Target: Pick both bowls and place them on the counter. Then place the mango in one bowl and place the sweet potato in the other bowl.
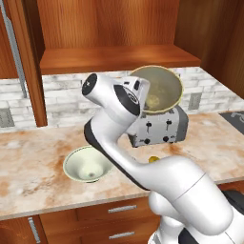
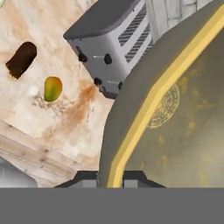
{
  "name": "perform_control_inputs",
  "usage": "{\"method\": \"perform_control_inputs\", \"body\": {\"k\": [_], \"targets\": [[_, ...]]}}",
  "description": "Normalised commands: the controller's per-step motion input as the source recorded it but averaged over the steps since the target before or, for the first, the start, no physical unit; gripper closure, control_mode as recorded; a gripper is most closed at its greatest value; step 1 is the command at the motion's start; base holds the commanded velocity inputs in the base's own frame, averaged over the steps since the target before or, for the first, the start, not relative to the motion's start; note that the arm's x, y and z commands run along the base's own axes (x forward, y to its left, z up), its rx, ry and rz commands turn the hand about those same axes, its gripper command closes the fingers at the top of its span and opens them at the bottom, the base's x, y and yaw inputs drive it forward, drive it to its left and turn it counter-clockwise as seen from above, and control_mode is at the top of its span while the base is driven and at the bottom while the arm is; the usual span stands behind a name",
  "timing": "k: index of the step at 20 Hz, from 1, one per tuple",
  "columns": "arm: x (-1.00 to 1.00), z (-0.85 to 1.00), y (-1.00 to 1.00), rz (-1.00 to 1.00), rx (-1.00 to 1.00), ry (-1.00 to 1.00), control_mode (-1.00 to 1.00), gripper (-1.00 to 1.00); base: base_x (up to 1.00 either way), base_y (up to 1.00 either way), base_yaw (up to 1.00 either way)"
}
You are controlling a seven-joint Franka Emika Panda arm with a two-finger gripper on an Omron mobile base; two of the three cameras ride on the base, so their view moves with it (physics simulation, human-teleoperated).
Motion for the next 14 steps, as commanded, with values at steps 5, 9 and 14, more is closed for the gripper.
{"method": "perform_control_inputs", "body": {"k": [5,9,14], "targets": [[0.0,-0.69,-0.64,-0.13,0.0,0.18,-1.0,1.0,0.0,0.0,0.0],[-0.02,-0.66,-0.59,-0.19,0.0,0.15,-1.0,1.0,0.0,0.0,0.0],[-0.1,-0.58,-0.57,-0.18,0.02,0.08,-1.0,1.0,0.0,0.0,0.0]]}}
